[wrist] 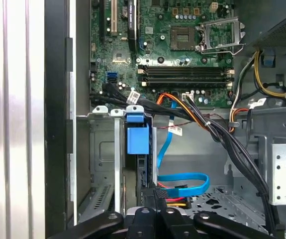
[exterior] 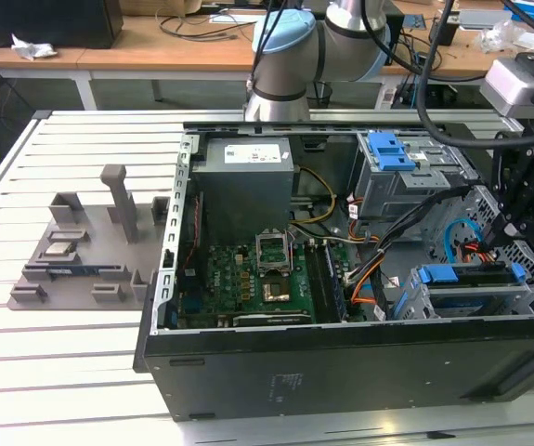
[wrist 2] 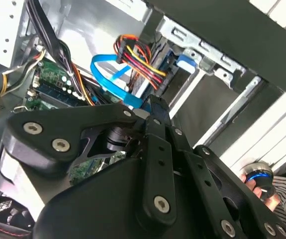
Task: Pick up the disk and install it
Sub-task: 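Insert the second disk wire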
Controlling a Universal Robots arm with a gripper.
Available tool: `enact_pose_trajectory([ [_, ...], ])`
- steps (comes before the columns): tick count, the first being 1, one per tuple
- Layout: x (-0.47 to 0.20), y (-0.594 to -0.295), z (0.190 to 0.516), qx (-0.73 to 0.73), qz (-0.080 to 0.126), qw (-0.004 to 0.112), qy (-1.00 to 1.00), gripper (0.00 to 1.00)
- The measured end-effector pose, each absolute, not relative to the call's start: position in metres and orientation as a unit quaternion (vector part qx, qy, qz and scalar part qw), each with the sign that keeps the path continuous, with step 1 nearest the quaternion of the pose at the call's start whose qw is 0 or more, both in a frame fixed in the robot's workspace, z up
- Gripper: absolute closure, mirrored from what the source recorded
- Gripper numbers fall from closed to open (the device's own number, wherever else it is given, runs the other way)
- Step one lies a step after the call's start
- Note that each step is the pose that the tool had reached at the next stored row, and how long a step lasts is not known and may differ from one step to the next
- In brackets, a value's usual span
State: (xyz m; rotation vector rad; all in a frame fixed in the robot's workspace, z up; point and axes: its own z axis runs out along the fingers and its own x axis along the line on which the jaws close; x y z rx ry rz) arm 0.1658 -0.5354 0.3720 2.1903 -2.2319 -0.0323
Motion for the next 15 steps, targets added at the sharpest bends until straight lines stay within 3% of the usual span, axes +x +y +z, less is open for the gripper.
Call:
enact_pose_trajectory([
  [15,0.165,-0.543,0.354,0.702,-0.01,0.008,-0.712,0.89],
])
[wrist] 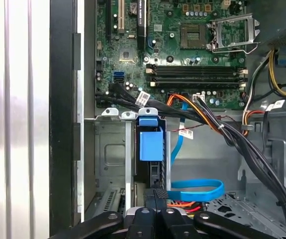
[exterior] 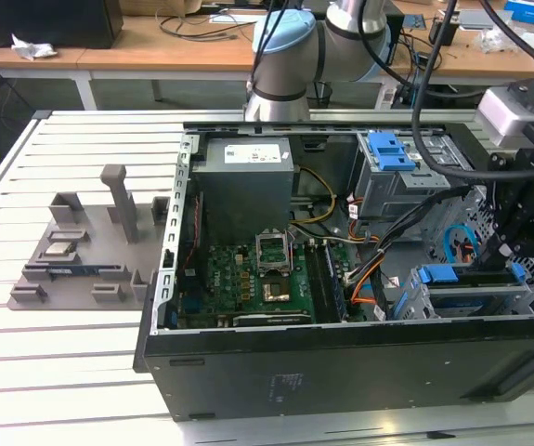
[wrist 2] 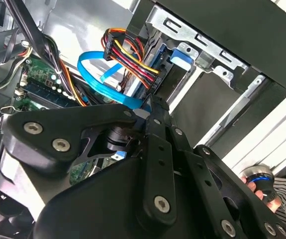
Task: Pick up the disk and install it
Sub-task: 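Insert the second disk wire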
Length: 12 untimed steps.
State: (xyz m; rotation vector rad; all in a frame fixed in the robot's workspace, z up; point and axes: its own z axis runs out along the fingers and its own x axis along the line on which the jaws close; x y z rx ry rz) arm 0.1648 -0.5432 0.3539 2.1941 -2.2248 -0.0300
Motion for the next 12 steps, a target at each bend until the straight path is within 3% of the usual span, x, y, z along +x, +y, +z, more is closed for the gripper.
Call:
enact_pose_trajectory([
  [12,0.1648,-0.5376,0.3462,0.702,-0.01,0.008,-0.712,0.89],
])
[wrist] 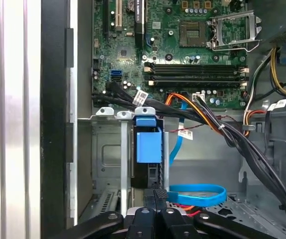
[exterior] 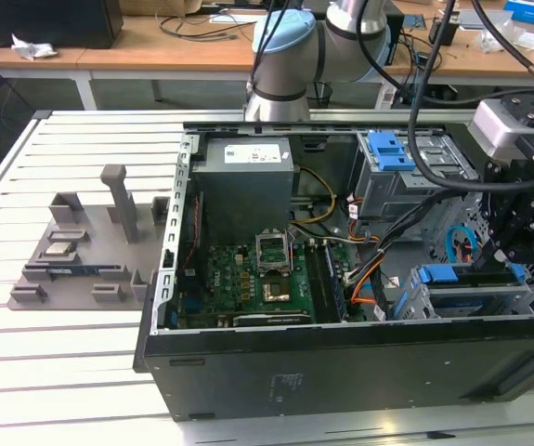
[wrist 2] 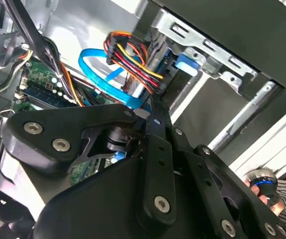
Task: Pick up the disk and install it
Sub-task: 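Insert the second disk wire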
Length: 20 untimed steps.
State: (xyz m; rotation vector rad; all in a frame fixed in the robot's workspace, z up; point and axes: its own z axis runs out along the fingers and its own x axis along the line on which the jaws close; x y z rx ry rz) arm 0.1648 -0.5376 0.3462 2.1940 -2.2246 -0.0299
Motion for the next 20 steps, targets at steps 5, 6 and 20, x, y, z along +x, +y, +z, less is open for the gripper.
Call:
enact_pose_trajectory([
  [5,0.165,-0.537,0.343,0.702,-0.01,0.009,-0.712,0.89],
  [6,0.165,-0.537,0.343,0.702,-0.01,0.008,-0.712,0.89],
  [20,0.165,-0.537,0.385,0.702,-0.01,0.008,-0.712,0.9],
])
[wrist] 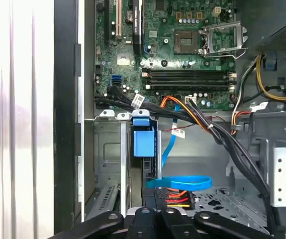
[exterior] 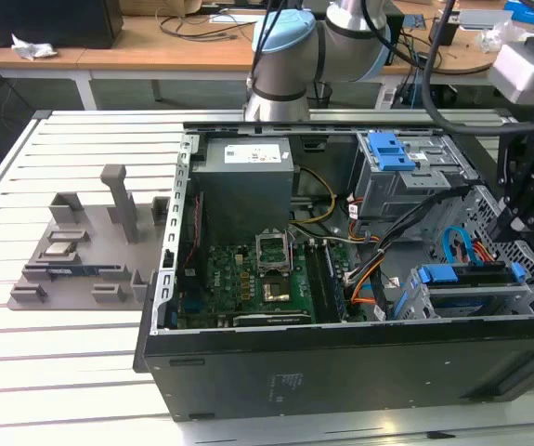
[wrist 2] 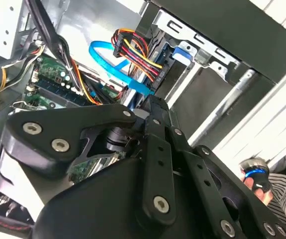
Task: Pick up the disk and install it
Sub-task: 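Insert the second disk wire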
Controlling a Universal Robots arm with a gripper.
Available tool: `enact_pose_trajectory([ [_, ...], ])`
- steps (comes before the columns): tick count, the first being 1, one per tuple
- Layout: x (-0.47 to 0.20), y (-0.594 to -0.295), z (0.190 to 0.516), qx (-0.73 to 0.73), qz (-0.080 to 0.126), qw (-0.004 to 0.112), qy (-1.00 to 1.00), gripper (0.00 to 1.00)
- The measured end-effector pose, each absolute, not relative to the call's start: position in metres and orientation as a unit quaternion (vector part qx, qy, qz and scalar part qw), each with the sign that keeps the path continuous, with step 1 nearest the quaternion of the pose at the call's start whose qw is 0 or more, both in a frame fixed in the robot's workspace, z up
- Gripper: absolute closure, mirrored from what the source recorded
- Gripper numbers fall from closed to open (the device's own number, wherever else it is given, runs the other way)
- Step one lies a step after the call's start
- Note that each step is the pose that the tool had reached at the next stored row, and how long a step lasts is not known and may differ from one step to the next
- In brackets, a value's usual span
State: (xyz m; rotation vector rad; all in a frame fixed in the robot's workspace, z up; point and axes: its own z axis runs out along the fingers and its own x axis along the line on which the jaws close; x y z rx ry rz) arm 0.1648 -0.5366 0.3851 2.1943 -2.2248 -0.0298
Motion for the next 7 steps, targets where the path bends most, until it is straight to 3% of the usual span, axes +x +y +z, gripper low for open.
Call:
enact_pose_trajectory([
  [7,0.1648,-0.5366,0.3925,0.702,-0.01,0.008,-0.712,0.9],
])
